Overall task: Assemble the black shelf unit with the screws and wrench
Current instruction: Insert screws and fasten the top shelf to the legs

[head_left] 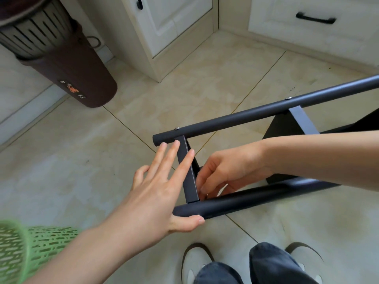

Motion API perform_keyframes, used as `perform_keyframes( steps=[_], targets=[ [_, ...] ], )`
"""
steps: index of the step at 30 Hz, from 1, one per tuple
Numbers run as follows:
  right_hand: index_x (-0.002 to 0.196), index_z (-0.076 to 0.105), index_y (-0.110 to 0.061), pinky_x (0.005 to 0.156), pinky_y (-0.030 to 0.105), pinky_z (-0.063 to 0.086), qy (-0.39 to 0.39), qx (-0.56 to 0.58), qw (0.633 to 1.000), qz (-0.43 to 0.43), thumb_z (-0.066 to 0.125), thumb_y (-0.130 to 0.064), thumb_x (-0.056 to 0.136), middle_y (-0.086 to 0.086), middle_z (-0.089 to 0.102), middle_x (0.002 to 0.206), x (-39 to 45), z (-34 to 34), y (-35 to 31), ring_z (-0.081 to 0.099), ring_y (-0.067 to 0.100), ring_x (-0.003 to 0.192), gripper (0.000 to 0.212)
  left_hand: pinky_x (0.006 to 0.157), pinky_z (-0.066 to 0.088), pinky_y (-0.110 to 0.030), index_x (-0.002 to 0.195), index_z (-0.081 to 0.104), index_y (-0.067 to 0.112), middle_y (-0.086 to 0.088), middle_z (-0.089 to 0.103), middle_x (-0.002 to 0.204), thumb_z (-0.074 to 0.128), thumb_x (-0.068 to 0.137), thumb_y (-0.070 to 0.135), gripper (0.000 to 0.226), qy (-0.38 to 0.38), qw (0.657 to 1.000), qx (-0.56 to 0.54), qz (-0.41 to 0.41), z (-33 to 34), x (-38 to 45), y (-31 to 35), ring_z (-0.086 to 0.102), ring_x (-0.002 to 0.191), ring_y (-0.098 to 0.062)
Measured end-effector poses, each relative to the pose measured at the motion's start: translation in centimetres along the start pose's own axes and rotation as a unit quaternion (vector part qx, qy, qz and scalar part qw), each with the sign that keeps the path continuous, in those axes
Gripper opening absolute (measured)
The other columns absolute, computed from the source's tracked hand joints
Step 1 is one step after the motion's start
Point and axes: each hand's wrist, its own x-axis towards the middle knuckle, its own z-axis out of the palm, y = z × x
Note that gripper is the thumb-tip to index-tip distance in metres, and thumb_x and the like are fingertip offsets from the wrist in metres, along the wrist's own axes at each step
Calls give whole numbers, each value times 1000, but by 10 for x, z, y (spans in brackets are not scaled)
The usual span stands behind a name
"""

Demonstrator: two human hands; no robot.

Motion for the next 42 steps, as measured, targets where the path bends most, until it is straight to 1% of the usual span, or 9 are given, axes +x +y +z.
perform_keyframes(
  steps=[7,12,16,19,26,29,33,38,42],
  targets=[
    [112,69,-1,76,24,57,40,-20,999,-5,55,-3,96,9,71,95,-6,7,0,66,17,82,21,108,26,-15,139,-29,62,44,-15,152,59,77,74,108,76,987,-137,-34,5,-22,7,16,144,7],
    [93,70,-8,62,18,54,73,6,997,1,53,-11,100,3,71,85,1,12,4,67,8,68,19,83,40,-18,144,17,45,33,38,124,68,72,71,91,93,970,-193,-113,17,-23,9,53,113,0],
    [94,69,-8,59,13,51,71,12,997,7,55,-16,100,-1,72,77,7,12,6,67,4,63,18,64,41,-12,108,52,39,18,64,88,72,67,69,54,43,956,-239,-162,18,-19,8,57,83,5],
    [94,69,-10,62,15,52,73,5,997,6,56,-19,100,2,71,83,9,12,9,66,7,67,17,60,39,-13,102,51,41,14,66,79,75,67,65,49,44,953,-253,-158,17,-16,7,57,77,4],
    [106,69,-7,63,14,52,100,-8,995,-6,56,-21,100,5,68,90,13,11,12,62,6,65,20,69,40,-16,136,-4,74,29,49,101,75,74,61,101,23,966,-247,-74,8,-10,3,55,78,1],
    [94,70,-13,64,15,52,107,-20,994,-11,56,-22,99,4,68,89,13,11,13,61,8,66,17,73,42,-19,141,3,67,25,36,105,52,69,83,88,-2,994,-106,-34,-4,-4,-1,50,87,-2],
    [80,70,-20,55,12,48,119,-42,992,-19,58,-22,98,-1,68,78,12,12,13,59,5,59,21,84,42,-38,129,59,33,2,41,114,40,68,89,85,124,978,136,100,-24,9,-10,46,103,-22],
    [71,67,-21,48,12,44,130,-57,989,-39,60,-19,95,-7,66,65,13,12,14,57,3,51,25,122,8,-53,117,69,13,-7,61,130,29,74,95,101,50,938,254,229,-36,43,-19,31,148,-33],
    [70,66,-20,42,10,38,135,-67,988,-40,61,-21,95,-12,62,56,16,11,14,52,-2,44,25,124,13,-49,79,52,11,1,52,82,36,75,91,82,70,918,233,313,-30,61,-23,60,104,-29]
  ],
)
